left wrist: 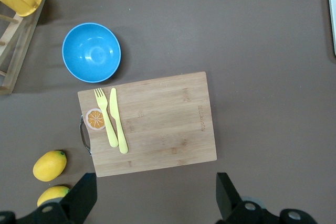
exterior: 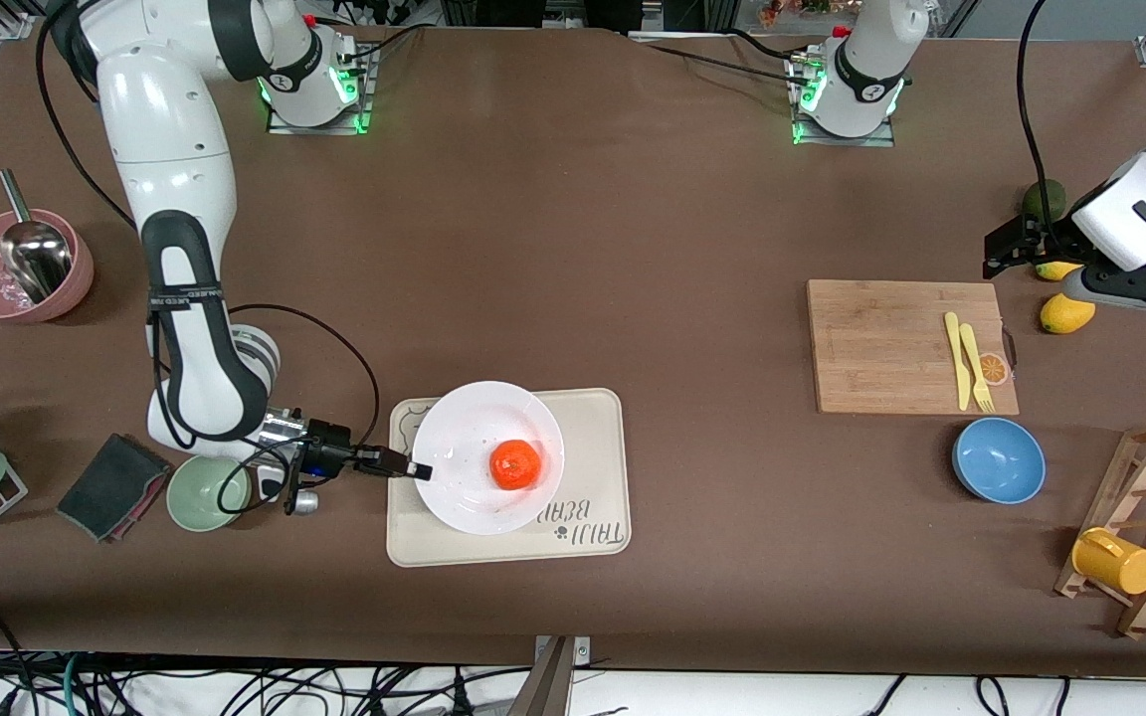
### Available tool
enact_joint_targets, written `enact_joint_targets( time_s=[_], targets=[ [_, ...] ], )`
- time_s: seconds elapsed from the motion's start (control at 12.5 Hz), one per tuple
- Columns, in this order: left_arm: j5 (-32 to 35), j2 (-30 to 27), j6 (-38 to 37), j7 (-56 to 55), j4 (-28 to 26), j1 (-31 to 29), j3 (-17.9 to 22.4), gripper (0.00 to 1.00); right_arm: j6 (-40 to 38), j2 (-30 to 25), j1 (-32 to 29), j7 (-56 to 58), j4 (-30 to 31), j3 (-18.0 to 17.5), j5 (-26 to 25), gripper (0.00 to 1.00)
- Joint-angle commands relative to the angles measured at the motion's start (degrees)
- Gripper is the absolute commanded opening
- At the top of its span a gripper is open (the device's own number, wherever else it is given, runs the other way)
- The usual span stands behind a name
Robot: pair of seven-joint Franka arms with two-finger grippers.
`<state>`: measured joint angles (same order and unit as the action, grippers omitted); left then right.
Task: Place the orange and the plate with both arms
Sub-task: 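Slide the plate with the right gripper onto the bear tray, then open the right gripper and pull it back from the plate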
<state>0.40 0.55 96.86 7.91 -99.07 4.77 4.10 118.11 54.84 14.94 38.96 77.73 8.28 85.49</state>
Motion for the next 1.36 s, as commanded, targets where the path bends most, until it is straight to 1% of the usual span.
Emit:
enact_joint_targets(
  time_s=[0.0,0.08,0.24,0.56,0.64,0.72,0.8,0.88,0.96,1.04,1.2,1.28],
  targets=[
    [-0.8,-0.1,-0.2,0.1,0.3,-0.1,0.0,1.00,1.7,3.6,0.0,1.7,-4.9,-0.3,1.1,0.00],
    [-0.8,-0.1,-0.2,0.2,0.3,-0.1,0.0,1.00,3.3,4.0,0.3,3.8,-4.7,-0.5,1.1,0.00],
    [-0.8,-0.1,-0.2,0.2,0.3,-0.1,0.0,1.00,3.3,5.1,0.0,7.6,-4.7,-0.5,1.1,0.00],
    [-0.8,-0.1,-0.2,0.1,0.3,-0.1,0.0,1.00,3.0,5.0,-0.4,7.6,-4.7,-0.5,1.2,0.00],
    [-0.8,-0.1,-0.2,0.2,0.3,-0.1,0.0,1.00,2.9,4.8,-0.5,7.6,-4.8,-0.5,1.2,0.19],
    [-0.8,-0.1,-0.2,0.1,0.3,-0.1,0.0,1.00,2.8,4.7,-0.7,7.7,-4.9,-0.3,1.0,0.46],
    [-0.8,0.0,-0.2,0.2,0.3,-0.1,0.0,1.00,2.8,4.6,-1.0,7.7,-5.0,-0.2,0.8,0.85],
    [-0.8,0.0,-0.1,0.2,0.3,-0.1,0.0,1.00,2.8,4.4,-1.0,7.8,-5.4,0.0,0.4,1.00],
    [-0.8,0.0,-0.1,0.1,0.3,-0.1,0.0,1.00,2.5,4.4,-1.1,7.7,-6.3,0.1,-0.2,1.00],
    [-0.8,0.0,-0.1,0.1,0.3,-0.1,0.0,1.00,1.3,4.4,-1.1,7.5,-7.3,0.5,-1.9,1.00],
    [-0.8,0.0,-0.1,0.2,0.3,-0.1,0.0,1.00,-3.3,4.3,-1.9,6.6,-9.7,2.5,-6.7,1.00],
    [-0.8,0.0,-0.1,0.2,0.3,-0.1,0.0,1.00,-6.5,4.1,-2.4,5.8,-11.2,4.4,-8.9,1.00]
  ],
)
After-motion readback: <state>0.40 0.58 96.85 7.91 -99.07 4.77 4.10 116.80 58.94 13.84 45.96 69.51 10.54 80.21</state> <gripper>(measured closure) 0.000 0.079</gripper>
